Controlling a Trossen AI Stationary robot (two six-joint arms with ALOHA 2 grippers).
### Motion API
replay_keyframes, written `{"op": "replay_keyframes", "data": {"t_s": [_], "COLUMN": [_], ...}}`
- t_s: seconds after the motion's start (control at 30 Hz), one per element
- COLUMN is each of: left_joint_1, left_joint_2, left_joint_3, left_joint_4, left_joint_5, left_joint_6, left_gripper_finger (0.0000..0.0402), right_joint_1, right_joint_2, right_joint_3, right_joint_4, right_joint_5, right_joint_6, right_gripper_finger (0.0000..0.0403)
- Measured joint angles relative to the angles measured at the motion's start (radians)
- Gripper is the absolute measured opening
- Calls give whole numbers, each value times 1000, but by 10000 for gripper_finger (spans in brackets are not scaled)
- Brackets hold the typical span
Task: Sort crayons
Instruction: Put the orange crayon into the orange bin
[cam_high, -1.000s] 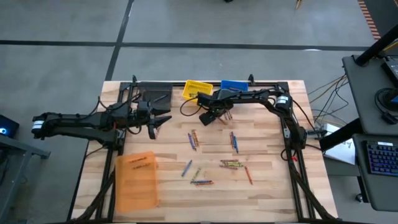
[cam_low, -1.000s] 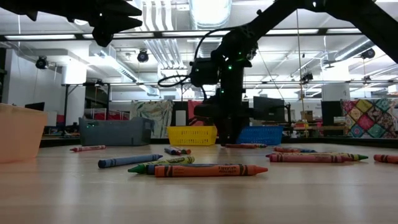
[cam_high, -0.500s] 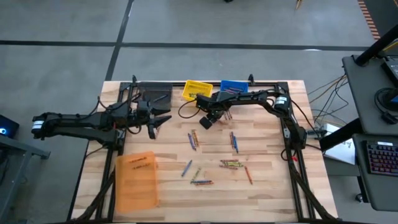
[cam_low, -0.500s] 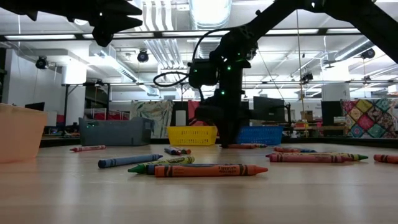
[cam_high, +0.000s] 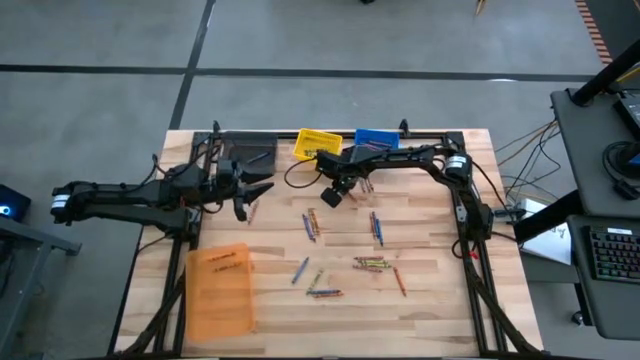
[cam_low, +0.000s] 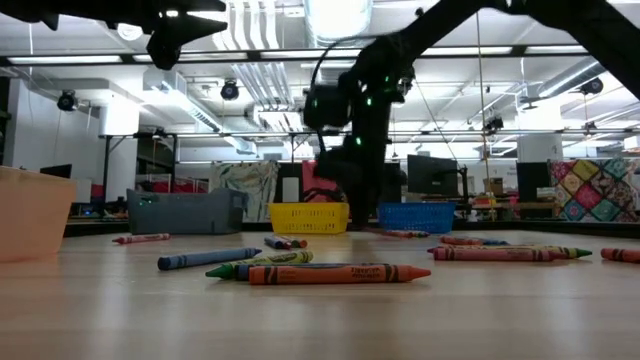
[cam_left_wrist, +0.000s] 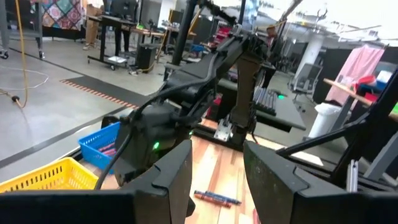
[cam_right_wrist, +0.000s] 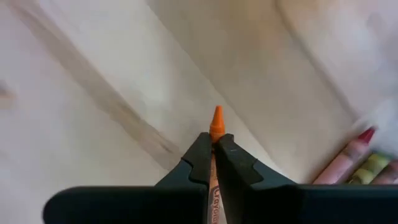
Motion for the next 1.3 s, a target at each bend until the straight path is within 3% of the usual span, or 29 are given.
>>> {"op": "replay_keyframes", "data": {"t_s": [0.23,0.5,0.73,0.93,1.3], "left_joint_1": [-27,-68,-68,-68,-67], "left_joint_2": [-61,-123,-174,-226,-295], "left_joint_3": [0,1,1,1,1], "left_joint_4": [53,191,159,161,145], "left_joint_5": [18,96,110,110,109], "left_joint_6": [-15,-64,-87,-111,-151], "left_gripper_finger": [127,127,127,127,127], "right_joint_1": [63,199,330,406,445], "right_joint_2": [-89,-112,-112,-73,68], "right_joint_3": [2,0,0,0,-1], "right_joint_4": [174,522,819,1092,1552], "right_joint_5": [-1,-2,-3,-29,-140], "right_joint_6": [-73,-194,-357,-437,-422], "right_gripper_finger": [8,8,8,9,9]}}
